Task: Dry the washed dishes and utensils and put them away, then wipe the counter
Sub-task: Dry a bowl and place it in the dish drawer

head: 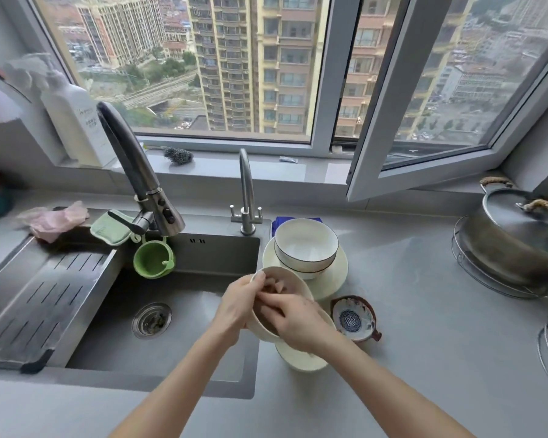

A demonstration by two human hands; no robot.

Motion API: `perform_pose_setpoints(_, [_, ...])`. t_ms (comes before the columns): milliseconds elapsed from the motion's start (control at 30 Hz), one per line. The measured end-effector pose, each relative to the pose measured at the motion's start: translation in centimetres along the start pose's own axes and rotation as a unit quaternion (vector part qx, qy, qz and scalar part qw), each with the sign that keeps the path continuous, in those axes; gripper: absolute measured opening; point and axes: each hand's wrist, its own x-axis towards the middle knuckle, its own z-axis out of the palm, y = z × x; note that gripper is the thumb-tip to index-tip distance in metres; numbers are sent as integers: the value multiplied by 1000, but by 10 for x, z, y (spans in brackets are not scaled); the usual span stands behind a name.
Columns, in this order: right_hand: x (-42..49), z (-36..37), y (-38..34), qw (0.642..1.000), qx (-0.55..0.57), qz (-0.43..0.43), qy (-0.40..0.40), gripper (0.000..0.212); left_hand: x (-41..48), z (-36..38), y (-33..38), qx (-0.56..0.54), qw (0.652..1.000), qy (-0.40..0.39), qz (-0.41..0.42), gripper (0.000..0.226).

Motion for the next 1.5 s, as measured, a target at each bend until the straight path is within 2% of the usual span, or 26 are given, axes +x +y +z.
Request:
perform_pose_setpoints(33, [0,2,-2,993,82,20,-79,33,3,-8,-1,22,1000,4,6,33])
perform_pose_setpoints(67, [-2,2,-3,985,91,22,-146,32,4,-17,-3,50,999,0,4,33])
perform_pose_setpoints(133, [-5,-3,1,964,-88,-33,-249,32,2,-29,-6,97,995,-29,-23,31])
perform_pose_setpoints(167, [-4,-6,2,941,-208,-100,-247,31,1,-32,-7,118,991,-54,-38,31])
perform_pose_setpoints(233, [1,-10,3,869,-375,-281,-162,27,1,-37,-8,145,983,-100,-51,30])
perform_pose_setpoints(300, [5,-9,10,802,-447,-384,-97,32,3,-45,-5,163,974,-147,-51,32])
perform_pose_setpoints(333, [6,-6,13,787,-465,-395,-96,36,3,-48,-4,176,969,-166,-51,38])
perform_pose_setpoints(433, [-1,6,15,807,-474,-333,-113,34,2,-47,0,192,970,-136,-56,39])
perform_pose_setpoints(500, [-4,12,4,873,-412,-225,-135,32,4,-43,3,169,981,-46,-86,33])
perform_pose_setpoints(567, [-6,11,-11,944,-275,-82,-160,35,6,-43,2,99,988,-14,-118,39])
perform_pose_setpoints(633, [-10,9,-23,982,-63,47,-173,23,7,-45,-1,45,988,-37,-142,41])
perform_pose_setpoints(733, [-18,2,-30,983,141,106,-47,13,7,-47,-14,36,988,-75,-128,36])
perform_pose_setpoints(800, [-21,-18,-36,946,283,138,78,4,7,-49,-19,22,991,-81,-100,34])
perform_pose_setpoints(867, [-19,-42,-41,907,374,162,106,6,8,-50,-23,2,992,-90,-86,38])
perform_pose_setpoints(933, [-15,-49,-47,920,339,187,62,14,7,-49,-23,-17,992,-91,-87,41])
perform_pose_setpoints(967, [-11,-46,-42,956,228,172,65,17,7,-47,-22,-29,992,-92,-85,41])
perform_pose_setpoints(1000, [-9,-41,-38,985,55,121,107,20,7,-45,-21,-33,992,-94,-83,41])
perform_pose_setpoints(1033, [-10,-38,-32,975,-108,48,188,25,8,-44,-20,-30,992,-95,-77,42])
perform_pose_setpoints(1067, [-14,-37,-29,950,-196,-41,240,28,7,-43,-18,-22,993,-97,-70,43])
perform_pose_setpoints(1100, [-20,-36,-28,940,-217,-122,233,31,8,-44,-18,-12,993,-100,-64,45])
perform_pose_setpoints(1167, [-33,-32,-21,931,-251,-246,95,36,9,-43,-17,0,989,-132,-68,48])
perform_pose_setpoints(1233, [-36,-20,-11,898,-343,-270,-50,44,7,-39,-13,-4,986,-161,-48,42])
perform_pose_setpoints(1300, [-31,-13,-2,865,-430,-248,-75,47,2,-33,-7,-2,987,-162,18,30])
perform_pose_setpoints(1367, [-32,-9,-4,862,-455,-215,-60,49,-1,-28,-4,-15,988,-146,54,23])
perform_pose_setpoints(1400, [-34,-8,-9,883,-423,-199,-51,51,-1,-26,-2,-33,991,-124,48,21])
perform_pose_setpoints(1500, [-36,7,-31,984,-138,-59,-97,46,2,-19,-5,-122,990,-67,-32,23])
